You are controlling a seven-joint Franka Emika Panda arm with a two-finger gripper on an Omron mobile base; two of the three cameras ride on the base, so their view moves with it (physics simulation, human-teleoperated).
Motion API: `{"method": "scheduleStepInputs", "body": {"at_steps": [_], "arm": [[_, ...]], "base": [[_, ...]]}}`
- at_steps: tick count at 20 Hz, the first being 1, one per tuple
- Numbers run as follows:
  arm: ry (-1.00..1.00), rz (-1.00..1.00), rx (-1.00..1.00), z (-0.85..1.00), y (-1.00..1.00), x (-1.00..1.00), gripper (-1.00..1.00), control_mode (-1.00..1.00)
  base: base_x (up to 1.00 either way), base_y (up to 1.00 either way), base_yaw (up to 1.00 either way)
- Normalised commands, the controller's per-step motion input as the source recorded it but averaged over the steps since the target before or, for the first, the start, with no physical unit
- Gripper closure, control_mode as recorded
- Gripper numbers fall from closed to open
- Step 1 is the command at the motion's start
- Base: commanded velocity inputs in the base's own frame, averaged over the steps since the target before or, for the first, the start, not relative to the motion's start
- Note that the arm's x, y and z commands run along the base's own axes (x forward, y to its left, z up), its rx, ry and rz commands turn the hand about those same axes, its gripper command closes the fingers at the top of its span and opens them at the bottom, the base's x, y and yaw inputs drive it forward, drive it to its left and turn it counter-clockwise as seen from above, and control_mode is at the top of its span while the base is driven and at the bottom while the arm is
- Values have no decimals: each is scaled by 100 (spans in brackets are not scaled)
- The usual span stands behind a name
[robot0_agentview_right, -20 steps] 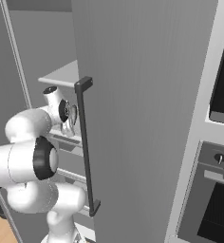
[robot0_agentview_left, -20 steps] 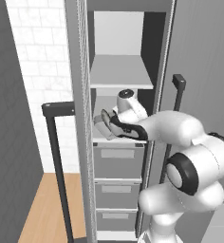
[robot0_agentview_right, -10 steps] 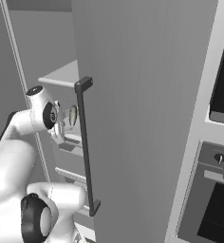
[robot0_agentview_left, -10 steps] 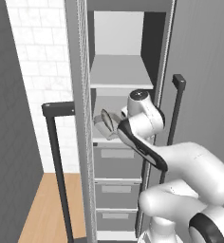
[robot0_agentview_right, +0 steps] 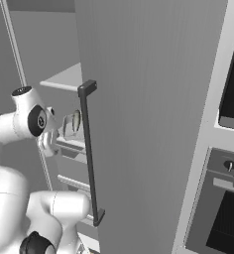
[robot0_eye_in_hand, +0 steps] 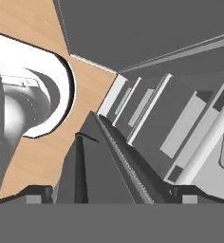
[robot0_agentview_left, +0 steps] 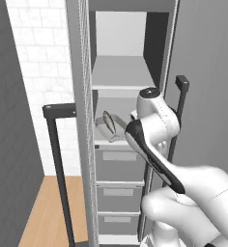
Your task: Take the meat container that has the fish and place it on the second highest rack of the freezer. Then take the vegetable container that has the carrot and eggplant and place it on the highest rack of the freezer.
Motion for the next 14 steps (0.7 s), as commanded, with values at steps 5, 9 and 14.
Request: {"method": "scheduleStepInputs", "body": {"at_steps": [5, 9, 14], "arm": [[5, 0, 9, 40, 0, -79, -100, -100], [-6, 0, 1, 50, 0, -68, -100, -100], [-13, 0, 1, 18, -2, -67, -100, 100]], "base": [[0, 0, 0], [0, 0, 0], [-15, -3, 0]]}}
